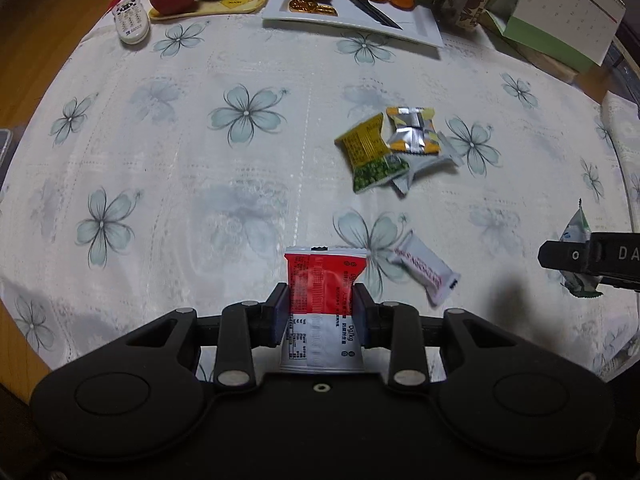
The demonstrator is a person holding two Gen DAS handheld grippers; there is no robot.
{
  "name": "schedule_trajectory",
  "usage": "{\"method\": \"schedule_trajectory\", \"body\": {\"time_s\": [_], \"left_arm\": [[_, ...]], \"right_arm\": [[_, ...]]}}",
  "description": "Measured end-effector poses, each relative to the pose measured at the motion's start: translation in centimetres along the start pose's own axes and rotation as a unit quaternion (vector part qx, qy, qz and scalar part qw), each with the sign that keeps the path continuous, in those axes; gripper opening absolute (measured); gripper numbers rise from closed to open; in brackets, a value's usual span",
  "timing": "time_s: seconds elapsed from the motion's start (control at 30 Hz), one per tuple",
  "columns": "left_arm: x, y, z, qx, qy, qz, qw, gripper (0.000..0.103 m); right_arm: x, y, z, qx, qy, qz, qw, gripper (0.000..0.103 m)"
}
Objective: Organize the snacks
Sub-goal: 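Carry the red-white and green packets back over the gold tray, then open both tools to drop the packets onto the gold tray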
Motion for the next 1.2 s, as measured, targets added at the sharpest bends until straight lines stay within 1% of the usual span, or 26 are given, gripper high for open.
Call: {"method": "schedule_trajectory", "body": {"time_s": [0.13,0.3,0.47,0.7,0.8,1.03,1.2], "left_arm": [[-3.2,-0.4,-0.7,0.003,0.013,0.004,0.9999,0.041],[-6.5,-0.3,-1.0,0.018,0.015,0.023,0.9995,0.041],[-9.3,-0.4,-1.3,0.037,0.015,0.036,0.9986,0.041],[-11.2,-1.0,-1.4,0.048,0.016,0.048,0.9976,0.041],[-11.5,-1.5,-1.4,0.046,0.017,0.049,0.9976,0.041],[-11.0,-2.6,-1.7,0.026,0.013,0.059,0.9978,0.041],[-10.0,-3.1,-2.2,0.025,0.013,0.056,0.998,0.041]], "right_arm": [[-4.6,-0.6,-1.6,0.022,0.022,0.017,0.999,0.039],[-9.2,-0.6,-2.8,0.012,0.033,0.037,0.999,0.039],[-12.2,-0.8,-3.3,0.003,0.036,0.054,0.998,0.039],[-14.6,-1.8,-3.4,0.001,0.027,0.069,0.997,0.039],[-15.4,-2.4,-3.0,-0.01,0.016,0.074,0.997,0.039],[-15.9,-3.5,-2.3,-0.006,0.006,0.085,0.996,0.039],[-15.5,-3.8,-1.8,-0.004,0.008,0.087,0.996,0.039]]}}
Point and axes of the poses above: each gripper's, at about its wrist camera, not at the fingertips, and y roughly the way its jaws point, z to its left, x to its top, the point moved 2 cm from there along y, roughly the way its jaws point, and after that the axes turned 2 degrees about z, right-handed, at the moved point
